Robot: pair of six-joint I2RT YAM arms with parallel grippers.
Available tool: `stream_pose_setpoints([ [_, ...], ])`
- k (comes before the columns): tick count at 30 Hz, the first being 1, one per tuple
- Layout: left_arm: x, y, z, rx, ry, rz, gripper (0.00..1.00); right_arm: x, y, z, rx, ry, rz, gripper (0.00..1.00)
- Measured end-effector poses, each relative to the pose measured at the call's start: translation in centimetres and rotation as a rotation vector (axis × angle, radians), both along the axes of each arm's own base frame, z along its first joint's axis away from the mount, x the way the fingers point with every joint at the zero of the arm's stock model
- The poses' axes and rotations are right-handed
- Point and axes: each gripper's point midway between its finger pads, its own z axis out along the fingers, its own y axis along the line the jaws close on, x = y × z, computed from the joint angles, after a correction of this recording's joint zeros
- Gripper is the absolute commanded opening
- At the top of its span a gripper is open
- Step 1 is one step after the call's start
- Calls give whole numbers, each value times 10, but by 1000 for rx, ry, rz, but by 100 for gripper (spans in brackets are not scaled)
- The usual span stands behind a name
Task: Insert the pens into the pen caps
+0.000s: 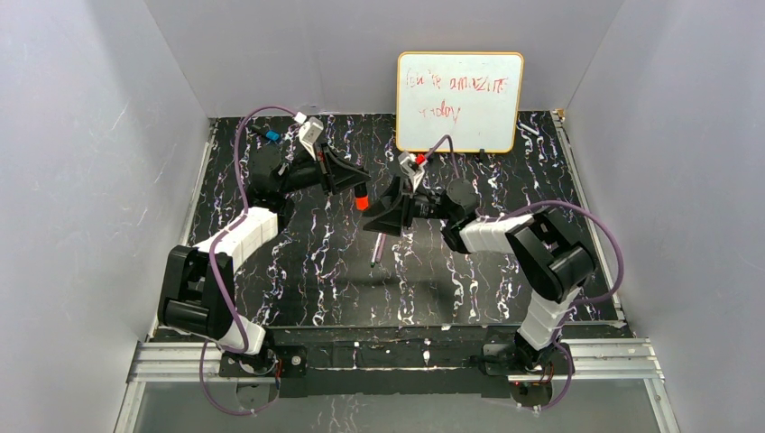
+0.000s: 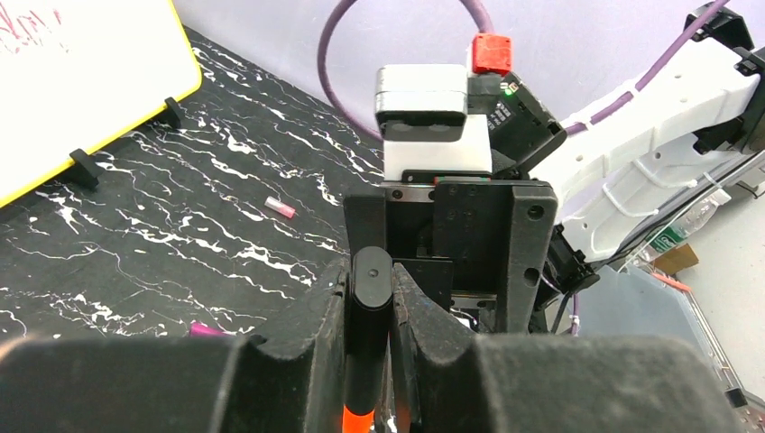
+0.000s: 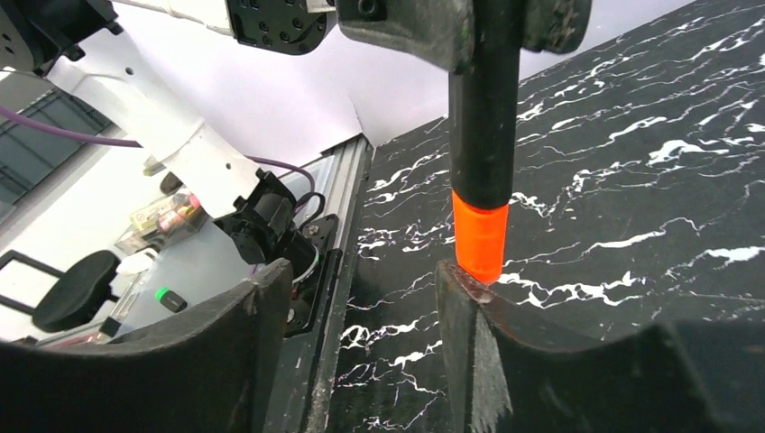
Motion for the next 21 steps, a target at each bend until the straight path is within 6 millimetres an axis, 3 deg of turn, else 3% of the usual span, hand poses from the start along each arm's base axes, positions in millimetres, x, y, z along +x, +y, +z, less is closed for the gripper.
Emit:
stream_pose_setpoints([
  [3, 1, 0, 1, -3, -2, 2, 0, 0, -5, -1, -18, -9, -51, 74],
  [9, -16, -8, 6, -6, 35, -81, 0, 31, -14, -6, -61, -27, -243, 75],
  [15, -16, -9, 6, -6, 41, -84, 0, 37, -8, -6, -61, -26, -248, 72],
  [21, -16, -8, 6, -7, 43, -84, 0, 37, 6, 4, -42, -50, -213, 64],
])
